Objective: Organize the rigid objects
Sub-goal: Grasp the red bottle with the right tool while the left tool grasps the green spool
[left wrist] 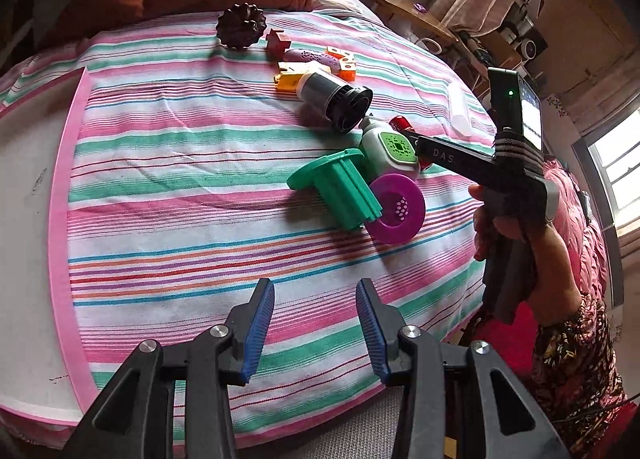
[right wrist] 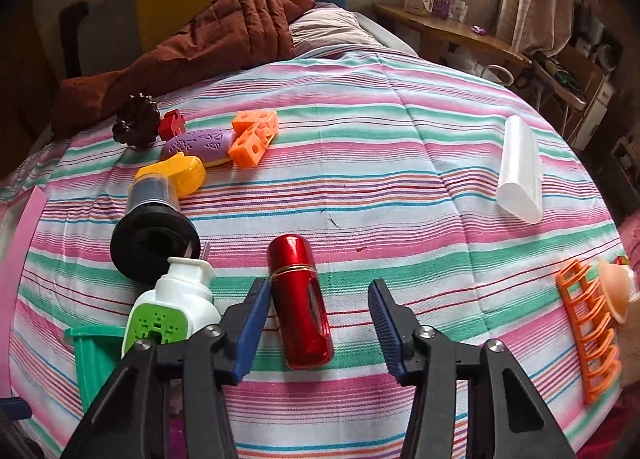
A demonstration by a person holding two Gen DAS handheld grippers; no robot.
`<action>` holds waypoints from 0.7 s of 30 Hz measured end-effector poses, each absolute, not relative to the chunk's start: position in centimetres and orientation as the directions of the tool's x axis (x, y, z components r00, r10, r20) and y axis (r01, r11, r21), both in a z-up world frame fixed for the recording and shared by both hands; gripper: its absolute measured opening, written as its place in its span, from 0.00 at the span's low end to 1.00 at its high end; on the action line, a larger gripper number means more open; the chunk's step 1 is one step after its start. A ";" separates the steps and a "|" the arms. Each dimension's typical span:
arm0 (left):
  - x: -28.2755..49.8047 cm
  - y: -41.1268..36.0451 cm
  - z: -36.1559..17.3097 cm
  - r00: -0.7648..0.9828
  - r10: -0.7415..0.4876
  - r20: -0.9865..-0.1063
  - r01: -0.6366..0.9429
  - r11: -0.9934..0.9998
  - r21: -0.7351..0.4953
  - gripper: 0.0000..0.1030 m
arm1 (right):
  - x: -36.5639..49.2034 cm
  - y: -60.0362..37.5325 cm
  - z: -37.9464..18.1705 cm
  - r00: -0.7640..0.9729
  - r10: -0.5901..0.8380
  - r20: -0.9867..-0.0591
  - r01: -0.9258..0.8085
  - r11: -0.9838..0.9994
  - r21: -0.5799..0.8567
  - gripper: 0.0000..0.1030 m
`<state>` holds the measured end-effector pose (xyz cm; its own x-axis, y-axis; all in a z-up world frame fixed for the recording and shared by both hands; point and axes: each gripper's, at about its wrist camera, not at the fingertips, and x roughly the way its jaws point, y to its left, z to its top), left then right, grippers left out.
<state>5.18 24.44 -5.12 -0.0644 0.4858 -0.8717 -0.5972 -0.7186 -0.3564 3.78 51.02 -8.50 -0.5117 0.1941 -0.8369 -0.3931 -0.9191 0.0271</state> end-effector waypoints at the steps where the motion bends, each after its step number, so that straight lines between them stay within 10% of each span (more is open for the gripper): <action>1: 5.1 24.6 -5.2 -0.064 0.490 -0.869 -0.596 -0.717 -0.361 0.41 | 3.7 50.9 -8.7 -0.508 0.190 -0.840 -0.388 -0.921 0.026 0.38; 6: 4.6 26.3 -5.7 -0.071 0.510 -0.857 -0.606 -0.705 -0.369 0.41 | 3.8 51.0 -8.9 -0.492 0.155 -0.857 -0.406 -0.912 0.067 0.24; 21: 1.6 32.3 -9.1 -0.068 0.465 -0.883 -0.550 -0.756 -0.355 0.42 | 4.0 50.3 -8.8 -0.455 0.178 -0.873 -0.404 -0.914 0.024 0.23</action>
